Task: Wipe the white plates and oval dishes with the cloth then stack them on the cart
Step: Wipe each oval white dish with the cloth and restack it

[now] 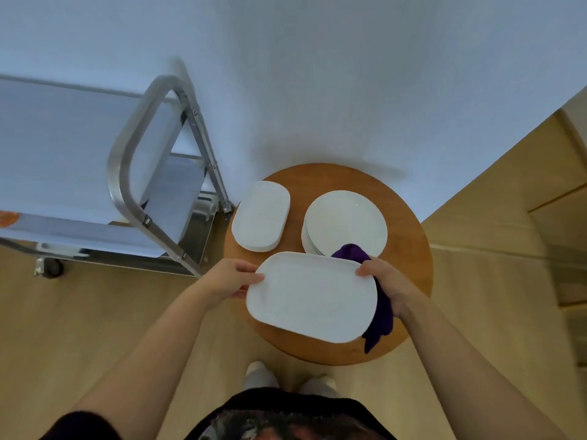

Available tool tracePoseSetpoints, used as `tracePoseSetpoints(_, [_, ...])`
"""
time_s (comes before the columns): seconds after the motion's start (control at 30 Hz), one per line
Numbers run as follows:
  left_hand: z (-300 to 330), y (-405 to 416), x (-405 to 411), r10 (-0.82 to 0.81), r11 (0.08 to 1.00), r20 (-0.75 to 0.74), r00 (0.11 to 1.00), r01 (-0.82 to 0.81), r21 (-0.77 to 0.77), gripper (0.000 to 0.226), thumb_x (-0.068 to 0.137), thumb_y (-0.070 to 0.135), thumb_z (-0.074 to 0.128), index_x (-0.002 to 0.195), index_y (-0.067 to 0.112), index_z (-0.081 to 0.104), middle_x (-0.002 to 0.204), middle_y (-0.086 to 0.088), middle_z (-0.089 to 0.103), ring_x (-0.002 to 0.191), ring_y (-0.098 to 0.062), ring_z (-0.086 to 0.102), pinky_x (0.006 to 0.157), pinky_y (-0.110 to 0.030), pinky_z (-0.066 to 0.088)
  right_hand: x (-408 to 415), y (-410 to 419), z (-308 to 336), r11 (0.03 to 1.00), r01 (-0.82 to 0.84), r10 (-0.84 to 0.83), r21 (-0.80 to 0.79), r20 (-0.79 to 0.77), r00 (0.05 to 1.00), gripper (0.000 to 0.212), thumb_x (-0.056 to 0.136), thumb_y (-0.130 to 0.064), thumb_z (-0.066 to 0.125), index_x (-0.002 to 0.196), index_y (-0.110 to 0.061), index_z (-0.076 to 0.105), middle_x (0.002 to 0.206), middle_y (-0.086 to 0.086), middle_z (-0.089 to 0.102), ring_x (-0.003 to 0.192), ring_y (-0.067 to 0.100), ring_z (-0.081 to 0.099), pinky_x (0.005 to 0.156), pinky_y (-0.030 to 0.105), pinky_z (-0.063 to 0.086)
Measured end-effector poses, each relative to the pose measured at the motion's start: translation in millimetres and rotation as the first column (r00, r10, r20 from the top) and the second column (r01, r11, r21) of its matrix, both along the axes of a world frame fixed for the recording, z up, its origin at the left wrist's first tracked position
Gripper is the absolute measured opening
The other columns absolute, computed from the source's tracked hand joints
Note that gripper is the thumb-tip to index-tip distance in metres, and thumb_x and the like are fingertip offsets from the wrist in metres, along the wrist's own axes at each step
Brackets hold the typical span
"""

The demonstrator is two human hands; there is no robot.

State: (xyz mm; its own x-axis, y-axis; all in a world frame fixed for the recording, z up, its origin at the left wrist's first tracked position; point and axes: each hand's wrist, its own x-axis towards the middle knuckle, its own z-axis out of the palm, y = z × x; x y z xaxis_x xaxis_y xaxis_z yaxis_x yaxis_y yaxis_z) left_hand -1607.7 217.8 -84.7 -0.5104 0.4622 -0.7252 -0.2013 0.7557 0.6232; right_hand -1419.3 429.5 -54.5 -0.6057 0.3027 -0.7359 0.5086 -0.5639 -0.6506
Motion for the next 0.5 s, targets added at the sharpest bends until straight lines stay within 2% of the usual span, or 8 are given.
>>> tracePoseSetpoints(0.07, [-15.3, -3.5, 3.3, 0.032, 0.999, 0.095, 0.995, -0.030, -0.025, 0.008, 0.089, 0.020, 0.064, 0.095, 0.016, 0.066, 0.101, -0.002, 0.068, 0.091, -0.015, 0.064, 0.063, -0.021, 0.053, -2.1, 2.0, -15.2, 1.000, 0.000, -0.001, 0.025, 0.054, 0.999, 0.023, 0.071, -0.007, 0.064, 0.094, -0.011, 0.067, 0.088, 0.013, 0.073, 0.076, 0.029, 0.069, 0.060, 0.037, 0.054])
tracePoseSetpoints(0.13, [-32.6, -4.3, 8.3, 0.067, 0.996, 0.083, 0.994, -0.062, -0.057, 0.003, 0.091, 0.018, 0.062, 0.090, 0.018, 0.065, 0.097, -0.001, 0.066, 0.089, -0.015, 0.063, 0.061, -0.021, 0.052, -5.7, 3.3, -28.6, 0.995, -0.024, 0.014, 0.096, 0.097, 0.995, 0.022, 0.079, -0.008, 0.065, 0.101, -0.010, 0.067, 0.093, 0.013, 0.072, 0.081, 0.029, 0.069, 0.063, 0.037, 0.053])
tracePoseSetpoints(0.23, [-59.0, -5.8, 18.2, 0.214, 0.975, -0.007, 0.977, -0.214, -0.055, 0.014, 0.091, 0.013, 0.061, 0.080, 0.021, 0.063, 0.092, -0.002, 0.064, 0.086, -0.018, 0.062, 0.060, -0.024, 0.050, -10.5, 5.1, -45.1, 0.955, -0.091, 0.047, 0.281, 0.161, 0.986, 0.021, 0.079, -0.015, 0.072, 0.099, -0.014, 0.067, 0.085, 0.007, 0.072, 0.075, 0.024, 0.069, 0.059, 0.032, 0.052])
tracePoseSetpoints(0.3, [-73.1, -6.6, 23.9, 0.294, 0.954, -0.071, 0.953, -0.297, -0.038, 0.012, 0.091, 0.009, 0.059, 0.087, 0.014, 0.068, 0.094, -0.005, 0.066, 0.086, -0.021, 0.062, 0.065, -0.030, 0.052, -10.9, 6.9, -52.6, 0.913, -0.116, 0.042, 0.391, 0.191, 0.981, 0.014, 0.080, -0.018, 0.072, 0.092, -0.016, 0.065, 0.082, 0.006, 0.069, 0.072, 0.024, 0.066, 0.057, 0.031, 0.050])
tracePoseSetpoints(0.4, [-90.7, -3.5, 29.8, 0.275, 0.954, -0.176, 0.945, -0.291, -0.071, 0.018, 0.092, 0.009, 0.057, 0.104, 0.005, 0.071, 0.095, -0.009, 0.068, 0.086, -0.023, 0.063, 0.077, -0.037, 0.055, -12.1, 5.3, -60.8, 0.880, -0.113, 0.022, 0.461, 0.197, 0.980, 0.011, 0.082, -0.019, 0.069, 0.089, -0.021, 0.062, 0.084, 0.006, 0.066, 0.073, 0.022, 0.063, 0.054, 0.027, 0.049])
tracePoseSetpoints(0.5, [-105.0, 2.4, 34.2, 0.224, 0.961, -0.251, 0.942, -0.257, -0.106, 0.018, 0.091, 0.009, 0.057, 0.097, 0.003, 0.073, 0.093, -0.014, 0.070, 0.086, -0.028, 0.064, 0.078, -0.038, 0.053, -15.6, -2.5, -67.7, 0.871, -0.098, 0.006, 0.481, 0.187, 0.982, 0.016, 0.082, -0.019, 0.068, 0.089, -0.029, 0.058, 0.086, 0.001, 0.063, 0.077, 0.020, 0.062, 0.054, 0.023, 0.048])
